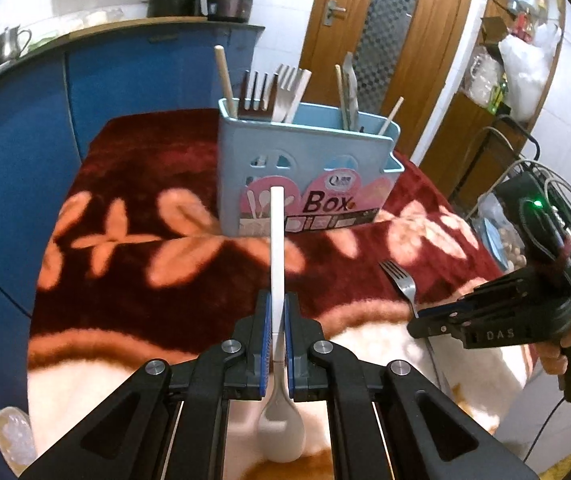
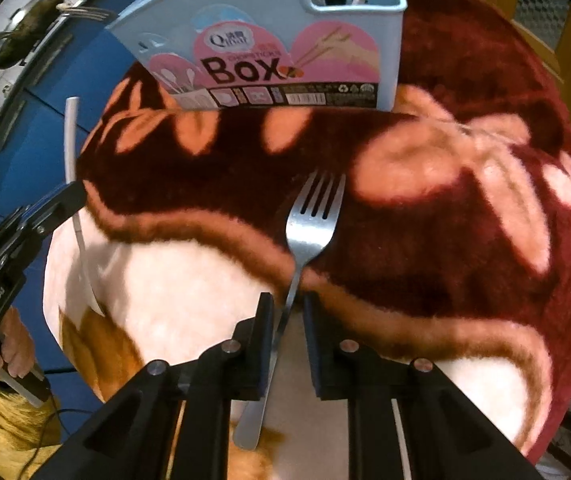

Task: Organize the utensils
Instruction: 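Grasp the metal fork with the right tool while the left tool lifts the white spoon, then lower the white spoon into the blue box with the left tool while the right tool inserts the metal fork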

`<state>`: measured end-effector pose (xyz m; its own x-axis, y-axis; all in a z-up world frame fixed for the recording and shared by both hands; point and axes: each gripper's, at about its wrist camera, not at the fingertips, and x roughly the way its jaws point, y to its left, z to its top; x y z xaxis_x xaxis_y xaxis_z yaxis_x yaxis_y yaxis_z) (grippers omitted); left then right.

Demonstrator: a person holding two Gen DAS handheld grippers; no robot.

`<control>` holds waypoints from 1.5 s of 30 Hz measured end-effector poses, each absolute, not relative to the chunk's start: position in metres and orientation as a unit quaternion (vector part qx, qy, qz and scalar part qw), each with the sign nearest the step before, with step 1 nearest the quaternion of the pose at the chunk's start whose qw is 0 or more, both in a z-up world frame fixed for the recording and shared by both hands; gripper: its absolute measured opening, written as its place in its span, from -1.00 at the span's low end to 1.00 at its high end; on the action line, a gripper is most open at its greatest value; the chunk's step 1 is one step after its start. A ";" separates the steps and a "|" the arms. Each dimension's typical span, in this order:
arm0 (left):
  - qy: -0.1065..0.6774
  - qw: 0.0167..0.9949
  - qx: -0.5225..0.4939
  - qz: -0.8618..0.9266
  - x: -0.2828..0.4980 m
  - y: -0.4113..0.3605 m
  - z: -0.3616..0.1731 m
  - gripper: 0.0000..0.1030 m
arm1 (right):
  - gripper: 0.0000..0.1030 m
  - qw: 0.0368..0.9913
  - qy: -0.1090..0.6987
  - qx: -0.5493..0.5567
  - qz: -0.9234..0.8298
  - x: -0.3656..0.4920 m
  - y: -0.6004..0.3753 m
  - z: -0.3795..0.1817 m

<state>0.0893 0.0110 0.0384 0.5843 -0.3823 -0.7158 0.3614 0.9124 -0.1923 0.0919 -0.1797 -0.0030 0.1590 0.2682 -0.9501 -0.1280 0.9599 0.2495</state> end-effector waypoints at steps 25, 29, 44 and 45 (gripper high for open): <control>0.255 0.944 -0.062 -0.200 0.105 -0.016 0.112 -0.89 | -0.94 0.883 0.381 0.215 0.171 0.020 -0.250 0.031; 0.218 0.956 -0.082 -0.178 0.123 -0.016 0.131 -0.89 | -0.94 0.902 0.335 0.216 0.167 0.016 -0.250 0.043; 0.098 0.985 -0.070 -0.122 0.166 -0.037 0.139 -0.89 | -0.94 0.921 0.284 0.219 0.155 0.038 -0.258 0.057; 0.102 0.985 -0.069 -0.121 0.169 -0.037 0.135 -0.89 | -0.94 0.923 0.278 0.215 0.155 0.039 -0.258 0.060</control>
